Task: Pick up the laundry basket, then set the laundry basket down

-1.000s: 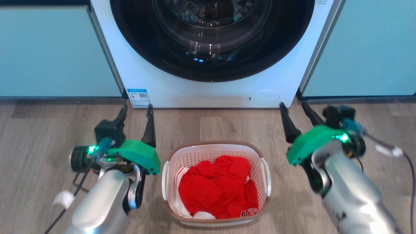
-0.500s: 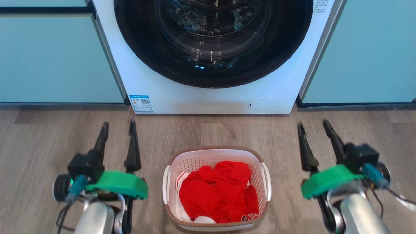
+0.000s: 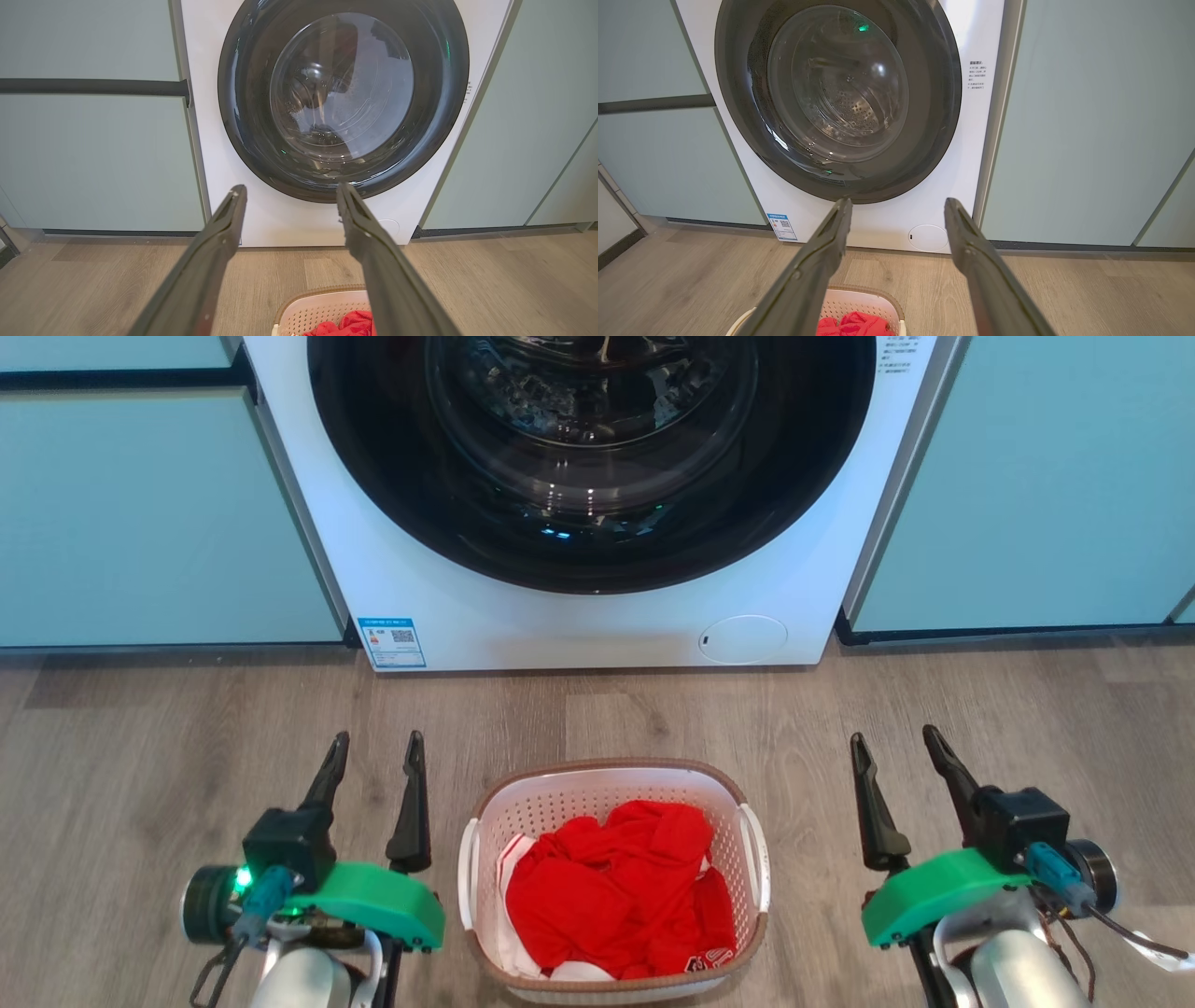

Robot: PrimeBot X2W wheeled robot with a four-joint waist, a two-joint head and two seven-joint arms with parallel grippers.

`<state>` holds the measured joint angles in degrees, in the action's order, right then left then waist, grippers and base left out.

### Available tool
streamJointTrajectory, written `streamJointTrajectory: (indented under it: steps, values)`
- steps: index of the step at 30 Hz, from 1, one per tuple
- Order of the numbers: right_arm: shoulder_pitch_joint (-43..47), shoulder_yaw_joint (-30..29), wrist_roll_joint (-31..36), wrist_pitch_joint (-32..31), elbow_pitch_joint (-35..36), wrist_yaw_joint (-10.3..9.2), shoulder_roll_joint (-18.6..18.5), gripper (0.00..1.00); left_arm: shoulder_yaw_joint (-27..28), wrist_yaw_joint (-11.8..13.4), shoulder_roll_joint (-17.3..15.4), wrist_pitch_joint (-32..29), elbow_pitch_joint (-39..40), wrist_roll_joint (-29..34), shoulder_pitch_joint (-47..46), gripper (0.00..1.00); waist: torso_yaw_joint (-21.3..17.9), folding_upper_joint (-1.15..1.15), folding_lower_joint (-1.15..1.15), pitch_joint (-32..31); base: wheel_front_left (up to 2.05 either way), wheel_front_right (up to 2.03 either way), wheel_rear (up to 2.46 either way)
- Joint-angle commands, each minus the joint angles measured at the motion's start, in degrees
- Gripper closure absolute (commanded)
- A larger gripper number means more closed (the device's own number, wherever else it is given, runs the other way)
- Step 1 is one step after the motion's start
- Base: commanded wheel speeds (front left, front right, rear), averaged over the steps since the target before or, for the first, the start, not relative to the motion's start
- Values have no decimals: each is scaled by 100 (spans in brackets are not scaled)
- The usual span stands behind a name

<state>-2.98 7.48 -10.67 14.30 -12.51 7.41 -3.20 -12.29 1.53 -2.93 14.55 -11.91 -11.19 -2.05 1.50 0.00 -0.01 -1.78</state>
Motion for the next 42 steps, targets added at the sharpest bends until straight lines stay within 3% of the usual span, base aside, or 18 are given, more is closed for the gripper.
streamJointTrajectory:
  steps: [1, 13, 42]
  values:
    - [-133, 140, -34, 70, 170, 8, 30, 0, 213, 15, 4, 44, 214, -6, -143, 0, -9, 0, 1, 2, 0, 0, 0]
    - [-186, 116, -147, 70, 210, 8, 32, 0, 304, -216, 4, 45, 206, -187, -192, 0, -37, 0, 1, 22, 0, 0, 0]
    - [-197, 199, -214, 70, 164, 8, 32, 0, 281, -103, 5, 45, 32, -256, -193, 0, -33, 0, 1, 9, 0, 0, 0]
